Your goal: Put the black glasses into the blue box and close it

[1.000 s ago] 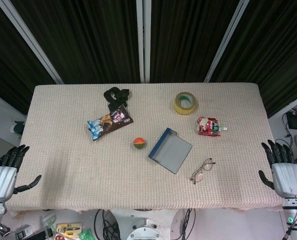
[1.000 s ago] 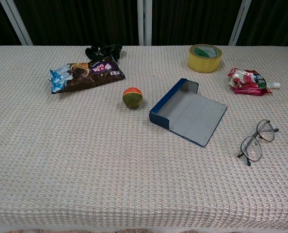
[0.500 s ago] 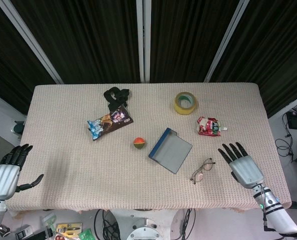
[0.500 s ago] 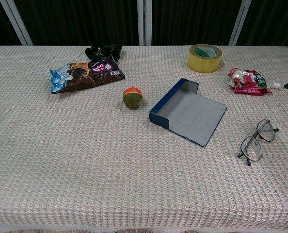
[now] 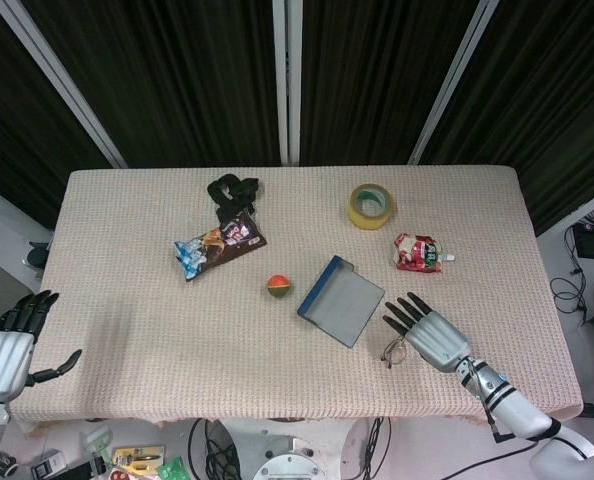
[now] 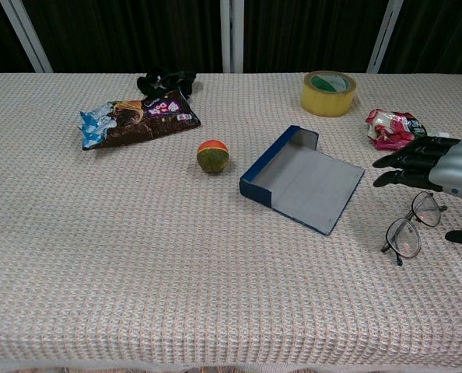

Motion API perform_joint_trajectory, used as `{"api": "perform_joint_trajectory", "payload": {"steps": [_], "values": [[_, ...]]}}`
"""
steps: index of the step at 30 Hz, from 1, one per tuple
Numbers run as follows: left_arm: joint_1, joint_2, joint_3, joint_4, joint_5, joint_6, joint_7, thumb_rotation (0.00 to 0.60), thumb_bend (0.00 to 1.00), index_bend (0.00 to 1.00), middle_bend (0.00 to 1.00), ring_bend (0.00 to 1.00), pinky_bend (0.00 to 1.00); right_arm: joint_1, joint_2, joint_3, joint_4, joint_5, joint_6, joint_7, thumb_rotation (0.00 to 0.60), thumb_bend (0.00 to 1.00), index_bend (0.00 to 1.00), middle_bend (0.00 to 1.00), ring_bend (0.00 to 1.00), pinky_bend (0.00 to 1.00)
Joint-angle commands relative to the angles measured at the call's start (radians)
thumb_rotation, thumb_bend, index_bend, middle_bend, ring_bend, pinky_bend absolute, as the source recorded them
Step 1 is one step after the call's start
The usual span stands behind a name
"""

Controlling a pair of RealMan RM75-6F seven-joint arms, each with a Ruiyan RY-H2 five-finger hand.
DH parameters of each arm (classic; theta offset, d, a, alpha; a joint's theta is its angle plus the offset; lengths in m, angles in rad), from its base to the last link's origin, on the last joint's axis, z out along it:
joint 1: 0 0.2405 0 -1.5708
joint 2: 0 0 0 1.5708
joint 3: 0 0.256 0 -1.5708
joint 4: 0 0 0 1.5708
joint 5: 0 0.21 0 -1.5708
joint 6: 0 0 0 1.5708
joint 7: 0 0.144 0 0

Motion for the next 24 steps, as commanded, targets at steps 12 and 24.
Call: {"api": "perform_joint_trajectory", "payload": {"steps": [12, 24], "values": [[-0.006, 0.005, -0.002, -0.006, -0.013, -0.019, 0.006, 0.254, 0.2, 0.08, 0.09, 0.09, 0.23, 0.036, -0.09, -0.019, 0.142, -0.034, 0.061, 0.139, 0.6, 0.16, 0.36, 0.0, 0.0, 0.0], [-0.008, -0.003, 0.004, 0.005, -0.023, -0.038, 0.004, 0.25, 0.2, 0.08, 0.08, 0.09, 0.23, 0.046, -0.128, -0.03, 0.209, -0.037, 0.096, 0.186, 0.6, 0.21, 0.48, 0.0, 0.0, 0.0]]}}
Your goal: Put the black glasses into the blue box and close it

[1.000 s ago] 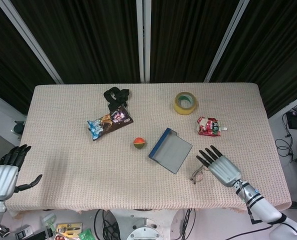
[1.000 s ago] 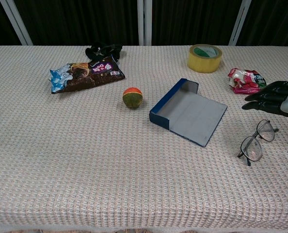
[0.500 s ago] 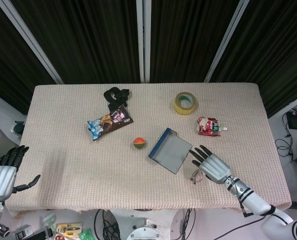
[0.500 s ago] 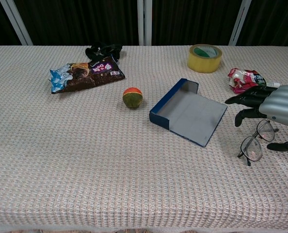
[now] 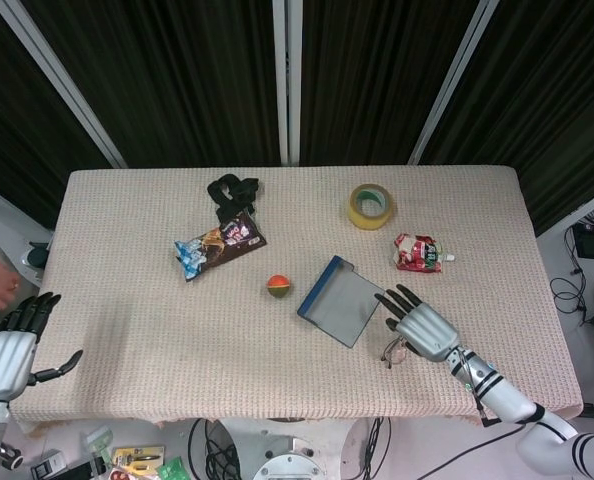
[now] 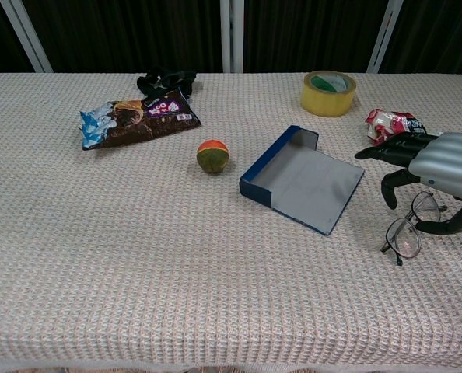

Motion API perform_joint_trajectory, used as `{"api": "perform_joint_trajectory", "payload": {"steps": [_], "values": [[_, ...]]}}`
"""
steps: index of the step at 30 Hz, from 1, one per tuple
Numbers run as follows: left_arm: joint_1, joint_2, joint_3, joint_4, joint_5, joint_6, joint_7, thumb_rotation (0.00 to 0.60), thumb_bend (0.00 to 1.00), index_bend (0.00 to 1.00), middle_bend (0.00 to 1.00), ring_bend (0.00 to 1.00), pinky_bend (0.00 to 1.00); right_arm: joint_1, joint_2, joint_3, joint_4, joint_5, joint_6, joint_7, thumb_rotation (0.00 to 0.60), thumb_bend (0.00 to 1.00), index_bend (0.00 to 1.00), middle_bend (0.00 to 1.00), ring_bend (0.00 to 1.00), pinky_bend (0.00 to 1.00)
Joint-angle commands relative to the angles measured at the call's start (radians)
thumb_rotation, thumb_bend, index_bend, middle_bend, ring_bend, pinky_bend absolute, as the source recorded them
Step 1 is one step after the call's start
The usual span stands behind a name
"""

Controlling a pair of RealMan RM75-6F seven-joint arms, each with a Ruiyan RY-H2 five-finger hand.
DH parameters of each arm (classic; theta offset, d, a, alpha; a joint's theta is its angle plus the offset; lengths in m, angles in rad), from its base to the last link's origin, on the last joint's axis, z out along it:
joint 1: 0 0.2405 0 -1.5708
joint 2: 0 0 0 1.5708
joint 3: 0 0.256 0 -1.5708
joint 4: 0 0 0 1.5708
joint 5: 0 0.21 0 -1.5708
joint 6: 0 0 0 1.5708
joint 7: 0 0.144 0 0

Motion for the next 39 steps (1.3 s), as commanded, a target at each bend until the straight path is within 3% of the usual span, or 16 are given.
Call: {"api": "perform_joint_trajectory", "payload": {"steps": [1, 21, 30, 39], "values": [[0.002, -0.002, -0.001, 0.003, -0.001, 0.004, -0.001, 0.248, 0.2, 0.08, 0.08, 0.09, 0.23, 0.002, -0.007, -0.004, 0.01, -0.001, 0.005, 0.002, 0.6, 0.21, 0.48, 0.0, 0.0, 0.0], [0.006, -0.011, 0.009, 0.023, -0.003, -0.007, -0.021, 0.249, 0.2, 0.08, 0.08, 0.09, 0.23, 0.015, -0.033, -0.02, 0.047, 0.016, 0.008, 0.017, 0.6, 0.34, 0.58, 0.0, 0.0, 0.0], [0.005, -0.015, 0.012, 0.029, -0.003, -0.013, -0.029, 0.25, 0.2, 0.08, 0.08, 0.09, 0.23, 0.018, -0.042, -0.022, 0.067, 0.013, 0.03, 0.036, 0.6, 0.47, 0.65, 0.0, 0.0, 0.0], [0.008, -0.011, 0.012, 0.032, -0.008, -0.013, -0.036, 0.248, 0.2, 0.08, 0.08, 0.09, 0.23, 0.045, -0.06, 0.005, 0.07, 0.014, 0.043, 0.051, 0.6, 0.49, 0.68, 0.0, 0.0, 0.0]]}}
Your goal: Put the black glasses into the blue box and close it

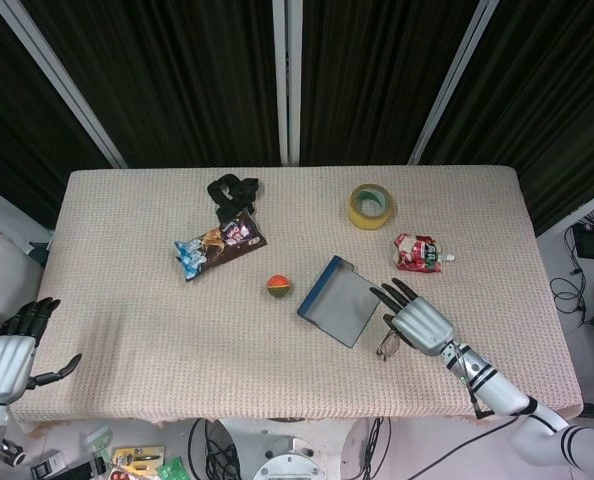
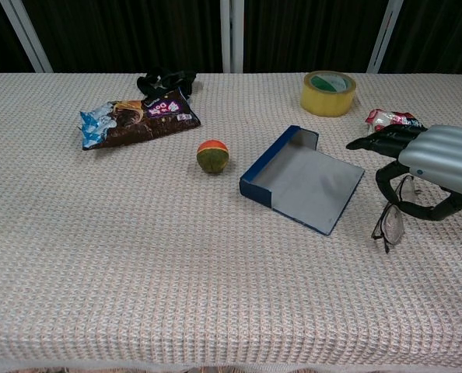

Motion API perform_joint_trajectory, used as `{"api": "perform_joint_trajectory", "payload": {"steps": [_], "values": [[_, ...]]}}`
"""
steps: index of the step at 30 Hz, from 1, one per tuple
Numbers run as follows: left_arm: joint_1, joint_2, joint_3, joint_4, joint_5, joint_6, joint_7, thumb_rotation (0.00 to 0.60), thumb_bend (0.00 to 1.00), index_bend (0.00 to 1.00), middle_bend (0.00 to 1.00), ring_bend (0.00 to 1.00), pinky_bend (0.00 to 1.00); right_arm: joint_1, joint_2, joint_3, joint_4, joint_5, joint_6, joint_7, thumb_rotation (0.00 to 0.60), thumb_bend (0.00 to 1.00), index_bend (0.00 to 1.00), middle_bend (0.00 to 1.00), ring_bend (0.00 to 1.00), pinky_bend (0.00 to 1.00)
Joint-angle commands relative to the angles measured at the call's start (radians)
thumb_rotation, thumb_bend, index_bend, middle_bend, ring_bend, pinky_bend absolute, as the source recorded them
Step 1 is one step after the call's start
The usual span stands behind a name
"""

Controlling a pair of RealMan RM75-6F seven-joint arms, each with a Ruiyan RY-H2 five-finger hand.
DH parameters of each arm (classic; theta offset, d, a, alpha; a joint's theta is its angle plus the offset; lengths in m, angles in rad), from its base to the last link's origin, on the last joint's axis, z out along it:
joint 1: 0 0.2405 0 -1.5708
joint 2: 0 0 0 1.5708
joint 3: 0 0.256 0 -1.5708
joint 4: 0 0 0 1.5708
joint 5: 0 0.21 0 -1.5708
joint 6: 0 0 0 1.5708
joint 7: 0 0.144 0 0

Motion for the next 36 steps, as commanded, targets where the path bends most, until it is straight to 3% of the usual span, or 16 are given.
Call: {"api": "perform_joint_trajectory", "payload": {"steps": [1, 13, 26, 36], "values": [[0.001, 0.001, 0.0, 0.002, -0.003, -0.001, -0.004, 0.25, 0.2, 0.08, 0.08, 0.09, 0.23, 0.017, -0.02, 0.024, -0.001, 0.011, -0.003, -0.01, 0.6, 0.49, 0.68, 0.0, 0.0, 0.0], [0.012, 0.01, 0.002, 0.015, -0.01, 0.004, -0.035, 0.254, 0.2, 0.08, 0.08, 0.09, 0.23, 0.125, -0.151, 0.139, 0.063, 0.111, -0.11, -0.095, 0.6, 0.48, 0.69, 0.0, 0.0, 0.0], [0.014, 0.007, 0.0, 0.029, -0.02, -0.005, -0.049, 0.257, 0.2, 0.08, 0.08, 0.09, 0.23, 0.188, -0.246, 0.161, 0.145, 0.142, -0.137, -0.096, 0.6, 0.48, 0.69, 0.0, 0.0, 0.0], [0.017, 0.006, 0.0, 0.038, -0.025, -0.008, -0.054, 0.263, 0.2, 0.08, 0.08, 0.09, 0.23, 0.197, -0.335, 0.144, 0.272, 0.101, -0.041, -0.028, 0.6, 0.5, 0.68, 0.0, 0.0, 0.0]]}}
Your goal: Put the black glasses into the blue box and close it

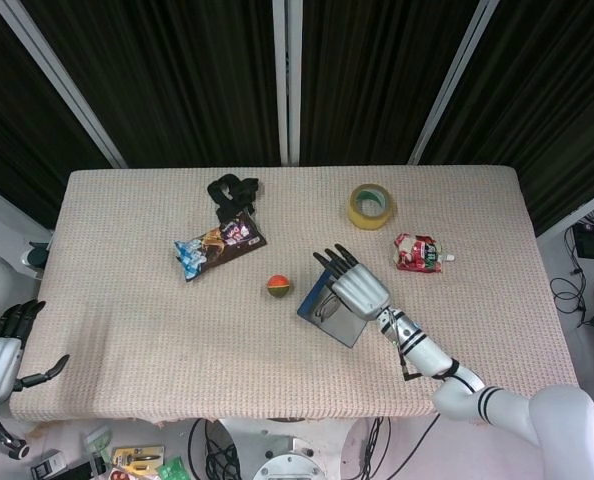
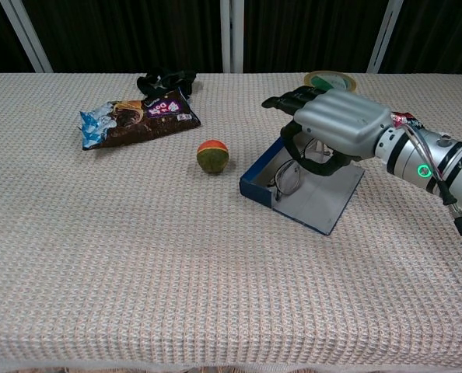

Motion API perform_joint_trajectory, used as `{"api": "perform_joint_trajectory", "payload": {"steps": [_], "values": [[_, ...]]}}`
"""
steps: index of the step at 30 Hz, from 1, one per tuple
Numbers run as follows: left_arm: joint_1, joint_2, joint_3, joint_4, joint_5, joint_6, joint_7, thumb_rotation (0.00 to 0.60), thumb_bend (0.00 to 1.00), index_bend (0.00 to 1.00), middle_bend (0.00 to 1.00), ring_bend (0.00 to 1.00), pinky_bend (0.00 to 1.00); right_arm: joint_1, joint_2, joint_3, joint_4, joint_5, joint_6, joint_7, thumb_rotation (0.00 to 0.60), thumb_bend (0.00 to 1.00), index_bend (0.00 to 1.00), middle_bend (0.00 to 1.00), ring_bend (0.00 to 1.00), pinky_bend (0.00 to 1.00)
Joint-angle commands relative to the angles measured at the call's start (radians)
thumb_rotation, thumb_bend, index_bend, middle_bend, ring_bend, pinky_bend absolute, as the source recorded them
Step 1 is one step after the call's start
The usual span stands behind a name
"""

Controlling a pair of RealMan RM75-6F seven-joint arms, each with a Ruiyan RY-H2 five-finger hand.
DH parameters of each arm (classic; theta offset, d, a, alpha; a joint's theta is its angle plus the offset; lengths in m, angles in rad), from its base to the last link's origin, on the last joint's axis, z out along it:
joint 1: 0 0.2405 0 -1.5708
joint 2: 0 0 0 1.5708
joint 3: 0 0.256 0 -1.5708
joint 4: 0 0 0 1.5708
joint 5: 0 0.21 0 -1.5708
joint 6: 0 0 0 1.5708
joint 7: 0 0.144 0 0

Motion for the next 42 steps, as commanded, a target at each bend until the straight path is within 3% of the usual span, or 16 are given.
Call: {"api": "perform_joint_trajectory", "payload": {"steps": [1, 4, 12, 15, 26, 32, 42], "values": [[0.001, -0.001, 0.001, 0.003, -0.001, -0.001, -0.002, 0.263, 0.2, 0.08, 0.08, 0.09, 0.23, 0.004, -0.033, -0.009, 0.046, -0.013, 0.028, 0.028, 0.6, 0.5, 0.67, 0.0, 0.0, 0.0], [0.002, -0.003, 0.002, 0.007, -0.002, -0.003, -0.006, 0.261, 0.2, 0.08, 0.08, 0.09, 0.23, 0.006, -0.045, -0.021, 0.071, -0.021, 0.033, 0.042, 0.6, 0.5, 0.61, 0.0, 0.0, 0.0], [0.004, -0.005, 0.003, 0.012, -0.004, -0.007, -0.011, 0.267, 0.2, 0.08, 0.08, 0.09, 0.23, 0.012, -0.057, -0.038, 0.107, -0.038, 0.061, 0.071, 0.6, 0.46, 0.11, 0.0, 0.0, 0.0], [0.005, -0.004, 0.003, 0.01, -0.007, -0.01, -0.012, 0.274, 0.2, 0.08, 0.08, 0.09, 0.23, 0.011, -0.058, -0.046, 0.119, -0.052, 0.089, 0.089, 0.6, 0.45, 0.01, 0.0, 0.0, 0.0], [0.008, -0.004, 0.005, 0.005, -0.008, -0.012, -0.011, 0.273, 0.2, 0.08, 0.08, 0.09, 0.23, -0.013, -0.034, -0.068, 0.126, -0.066, 0.15, 0.132, 0.6, 0.41, 0.0, 0.0, 0.0, 0.0], [0.01, -0.002, 0.007, 0.002, -0.008, -0.013, -0.01, 0.274, 0.2, 0.08, 0.08, 0.09, 0.23, -0.05, 0.048, -0.112, 0.049, -0.084, 0.172, 0.119, 0.6, 0.27, 0.0, 0.0, 0.0, 0.0], [0.009, -0.009, 0.009, 0.008, -0.005, -0.017, -0.013, 0.274, 0.2, 0.08, 0.08, 0.09, 0.23, -0.08, 0.193, -0.172, -0.108, -0.077, 0.085, -0.012, 0.6, 0.05, 0.0, 0.0, 0.0, 0.0]]}}
